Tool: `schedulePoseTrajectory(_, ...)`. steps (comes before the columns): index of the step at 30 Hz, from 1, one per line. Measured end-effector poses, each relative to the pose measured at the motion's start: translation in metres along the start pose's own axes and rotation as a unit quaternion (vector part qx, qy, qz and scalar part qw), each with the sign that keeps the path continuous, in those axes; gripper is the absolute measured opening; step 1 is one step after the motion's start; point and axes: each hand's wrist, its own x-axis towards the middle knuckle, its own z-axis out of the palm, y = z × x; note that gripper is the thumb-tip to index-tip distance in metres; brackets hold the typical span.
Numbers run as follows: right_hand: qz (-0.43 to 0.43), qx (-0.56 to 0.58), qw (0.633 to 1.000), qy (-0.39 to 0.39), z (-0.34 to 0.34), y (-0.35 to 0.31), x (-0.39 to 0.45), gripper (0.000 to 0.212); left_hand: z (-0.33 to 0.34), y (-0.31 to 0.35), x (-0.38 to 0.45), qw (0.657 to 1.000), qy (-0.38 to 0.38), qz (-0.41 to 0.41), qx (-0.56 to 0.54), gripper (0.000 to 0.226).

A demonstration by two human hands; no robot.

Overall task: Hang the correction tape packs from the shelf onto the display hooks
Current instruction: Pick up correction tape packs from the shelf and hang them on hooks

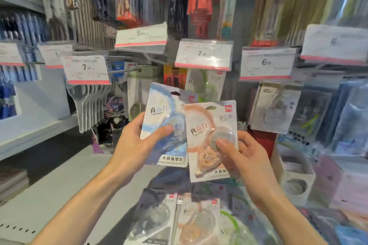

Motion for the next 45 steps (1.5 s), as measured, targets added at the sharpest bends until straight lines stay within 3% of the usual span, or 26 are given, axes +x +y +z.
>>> schedulePoseTrajectory(7,-0.058,-0.028,0.998,0.023,-0.035,-0.017,0.012,0.020,0.012,0.036,0.008,1.000,0.017,0.006,-0.003,0.033)
schedulePoseTrajectory(11,-0.072,-0.031,0.996,0.031,-0.037,-0.018,0.020,0.031,0.008,0.049,0.007,0.999,0.029,0.023,0.000,0.039)
schedulePoseTrajectory(19,-0.113,-0.057,0.992,0.014,-0.012,-0.025,0.040,0.019,0.000,0.060,0.010,0.997,0.004,0.069,-0.034,0.037)
schedulePoseTrajectory(27,-0.145,-0.075,0.986,0.039,0.017,-0.042,0.055,0.022,-0.005,0.067,0.015,0.992,-0.010,0.108,-0.067,0.038)
schedulePoseTrajectory(33,-0.124,-0.078,0.987,0.060,0.021,-0.050,0.068,0.018,-0.004,0.065,0.017,0.992,-0.014,0.111,-0.061,0.037)
schedulePoseTrajectory(41,-0.073,-0.077,0.991,0.086,0.028,-0.040,0.085,0.041,-0.003,0.057,0.019,0.992,-0.013,0.113,-0.045,0.030)
schedulePoseTrajectory(45,-0.027,-0.046,0.995,0.090,0.037,-0.032,0.104,0.040,0.000,0.052,0.019,0.994,-0.006,0.102,-0.032,0.028)
